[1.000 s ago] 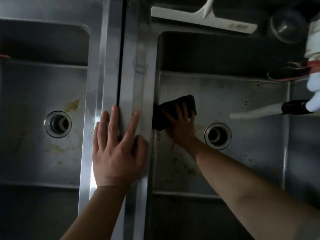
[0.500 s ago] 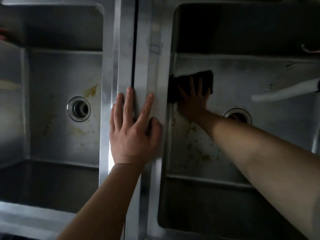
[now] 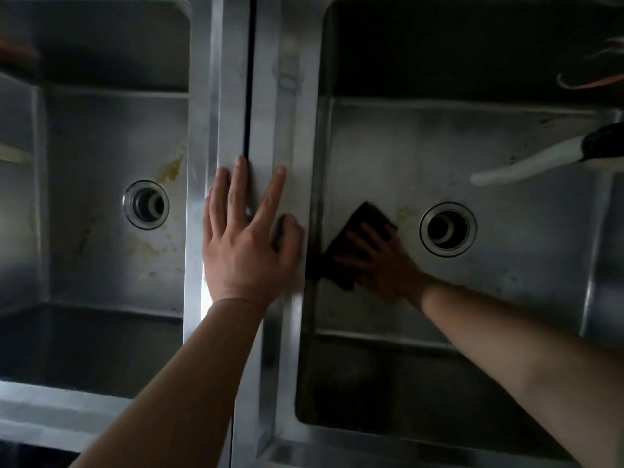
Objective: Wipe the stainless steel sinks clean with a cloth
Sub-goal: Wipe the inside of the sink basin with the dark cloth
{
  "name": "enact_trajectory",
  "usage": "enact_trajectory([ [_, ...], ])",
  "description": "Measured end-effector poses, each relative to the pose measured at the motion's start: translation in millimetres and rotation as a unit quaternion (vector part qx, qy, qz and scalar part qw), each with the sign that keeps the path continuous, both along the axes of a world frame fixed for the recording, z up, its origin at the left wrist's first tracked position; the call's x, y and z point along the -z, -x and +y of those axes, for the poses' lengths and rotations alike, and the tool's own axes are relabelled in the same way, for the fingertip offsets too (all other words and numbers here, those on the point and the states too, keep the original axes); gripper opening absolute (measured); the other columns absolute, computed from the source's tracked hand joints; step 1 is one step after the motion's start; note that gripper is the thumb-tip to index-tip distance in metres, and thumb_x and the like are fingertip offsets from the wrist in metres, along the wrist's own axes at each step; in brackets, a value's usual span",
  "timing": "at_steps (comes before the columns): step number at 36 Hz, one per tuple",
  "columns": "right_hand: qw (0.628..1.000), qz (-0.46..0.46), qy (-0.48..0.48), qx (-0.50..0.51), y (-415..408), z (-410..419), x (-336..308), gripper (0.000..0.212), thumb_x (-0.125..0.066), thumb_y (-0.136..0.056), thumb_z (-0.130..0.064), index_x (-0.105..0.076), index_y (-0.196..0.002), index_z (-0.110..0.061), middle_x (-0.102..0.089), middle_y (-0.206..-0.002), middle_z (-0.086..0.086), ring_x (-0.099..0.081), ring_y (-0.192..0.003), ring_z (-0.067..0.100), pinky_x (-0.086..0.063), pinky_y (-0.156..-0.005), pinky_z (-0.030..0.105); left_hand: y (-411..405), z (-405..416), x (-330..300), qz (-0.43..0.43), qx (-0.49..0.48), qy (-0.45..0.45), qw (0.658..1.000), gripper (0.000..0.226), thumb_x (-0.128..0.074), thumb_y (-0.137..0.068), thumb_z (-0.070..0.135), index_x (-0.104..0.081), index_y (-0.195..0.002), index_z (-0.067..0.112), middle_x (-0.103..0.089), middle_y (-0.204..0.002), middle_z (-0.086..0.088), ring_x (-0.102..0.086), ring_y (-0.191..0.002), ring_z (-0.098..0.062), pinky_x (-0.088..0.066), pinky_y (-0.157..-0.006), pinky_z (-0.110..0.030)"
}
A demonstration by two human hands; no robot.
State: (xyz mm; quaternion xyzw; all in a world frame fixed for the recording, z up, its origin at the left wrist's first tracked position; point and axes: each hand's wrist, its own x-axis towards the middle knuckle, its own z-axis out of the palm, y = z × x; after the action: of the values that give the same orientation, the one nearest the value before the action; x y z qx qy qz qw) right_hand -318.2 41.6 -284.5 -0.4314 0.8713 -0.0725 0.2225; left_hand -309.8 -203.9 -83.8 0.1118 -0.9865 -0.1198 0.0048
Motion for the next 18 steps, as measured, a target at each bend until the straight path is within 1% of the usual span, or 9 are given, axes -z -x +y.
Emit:
enact_trajectory([
  [2,0.994,-0.004,-0.004,0.106,29,-18,3,0.056,-0.068,-0.088,-0.045,-0.051,-0.141,-0.039,-0.038,-0.155,0.015,-0.029,-0.141,0.051,-0.023,-0.106,0.075,0,-1,1,-0.002,0.001,0.002,1.000,0.056,-0.050,-0.096,0.039,-0.040,-0.150,0.033,-0.024,-0.163,-0.010,-0.016,-0.151,-0.033,-0.023,-0.118,-0.053],
  [3,0.987,-0.010,-0.012,0.158,43,-29,6,0.058,-0.062,-0.091,-0.049,-0.043,-0.145,-0.042,-0.030,-0.159,0.015,-0.021,-0.145,0.050,-0.016,-0.109,0.074,-1,-1,2,-0.001,0.003,0.004,1.000,0.056,-0.049,-0.096,0.039,-0.039,-0.150,0.034,-0.024,-0.163,-0.010,-0.016,-0.151,-0.032,-0.023,-0.118,-0.053],
  [6,0.956,-0.056,-0.090,0.273,69,-57,15,0.062,-0.032,-0.096,-0.063,-0.007,-0.152,-0.052,0.008,-0.166,0.005,0.013,-0.151,0.036,0.008,-0.113,0.066,0,-2,4,0.005,0.008,0.008,1.000,0.056,-0.048,-0.096,0.040,-0.039,-0.150,0.034,-0.025,-0.162,-0.010,-0.017,-0.151,-0.033,-0.024,-0.118,-0.053],
  [8,0.941,-0.072,-0.105,0.312,68,-73,18,0.064,-0.027,-0.096,-0.064,0.001,-0.152,-0.052,0.016,-0.165,0.003,0.020,-0.149,0.035,0.013,-0.112,0.065,0,-2,5,0.007,0.008,0.010,1.000,0.056,-0.049,-0.095,0.039,-0.040,-0.150,0.033,-0.026,-0.162,-0.011,-0.018,-0.151,-0.034,-0.025,-0.117,-0.054],
  [10,0.933,-0.082,-0.112,0.333,55,-81,14,0.065,-0.028,-0.096,-0.062,0.001,-0.153,-0.051,0.016,-0.165,0.005,0.020,-0.149,0.037,0.012,-0.111,0.066,0,-1,5,0.008,0.009,0.009,1.000,0.056,-0.049,-0.096,0.040,-0.040,-0.150,0.033,-0.026,-0.162,-0.011,-0.018,-0.151,-0.034,-0.025,-0.117,-0.053],
  [12,0.940,-0.084,-0.118,0.310,30,-81,10,0.065,-0.031,-0.096,-0.061,-0.002,-0.154,-0.048,0.015,-0.165,0.008,0.019,-0.149,0.039,0.011,-0.111,0.067,-1,-1,4,0.005,0.010,0.007,1.000,0.056,-0.049,-0.096,0.040,-0.040,-0.150,0.033,-0.025,-0.162,-0.011,-0.017,-0.151,-0.034,-0.024,-0.118,-0.052],
  [14,0.958,-0.089,-0.111,0.250,-2,-68,5,0.064,-0.032,-0.097,-0.060,-0.008,-0.155,-0.044,0.012,-0.165,0.011,0.017,-0.149,0.042,0.009,-0.112,0.069,-1,-1,3,0.002,0.009,0.007,1.000,0.056,-0.049,-0.096,0.040,-0.039,-0.151,0.034,-0.024,-0.163,-0.010,-0.015,-0.151,-0.033,-0.021,-0.120,-0.051],
  [17,0.984,-0.097,-0.078,0.126,-51,-35,-6,0.061,-0.040,-0.095,-0.057,-0.030,-0.152,-0.039,-0.013,-0.163,0.017,-0.003,-0.147,0.051,-0.010,-0.109,0.076,-1,-2,4,0.005,0.011,0.005,1.000,0.056,-0.049,-0.096,0.041,-0.038,-0.151,0.034,-0.024,-0.163,-0.010,-0.016,-0.151,-0.033,-0.021,-0.120,-0.051],
  [18,0.990,-0.090,-0.079,0.072,-64,-25,-6,0.060,-0.044,-0.095,-0.056,-0.031,-0.152,-0.040,-0.016,-0.163,0.017,-0.006,-0.146,0.052,-0.013,-0.107,0.077,-1,-2,5,0.011,0.012,0.005,1.000,0.056,-0.049,-0.096,0.040,-0.039,-0.150,0.034,-0.025,-0.163,-0.010,-0.017,-0.151,-0.034,-0.023,-0.119,-0.052],
])
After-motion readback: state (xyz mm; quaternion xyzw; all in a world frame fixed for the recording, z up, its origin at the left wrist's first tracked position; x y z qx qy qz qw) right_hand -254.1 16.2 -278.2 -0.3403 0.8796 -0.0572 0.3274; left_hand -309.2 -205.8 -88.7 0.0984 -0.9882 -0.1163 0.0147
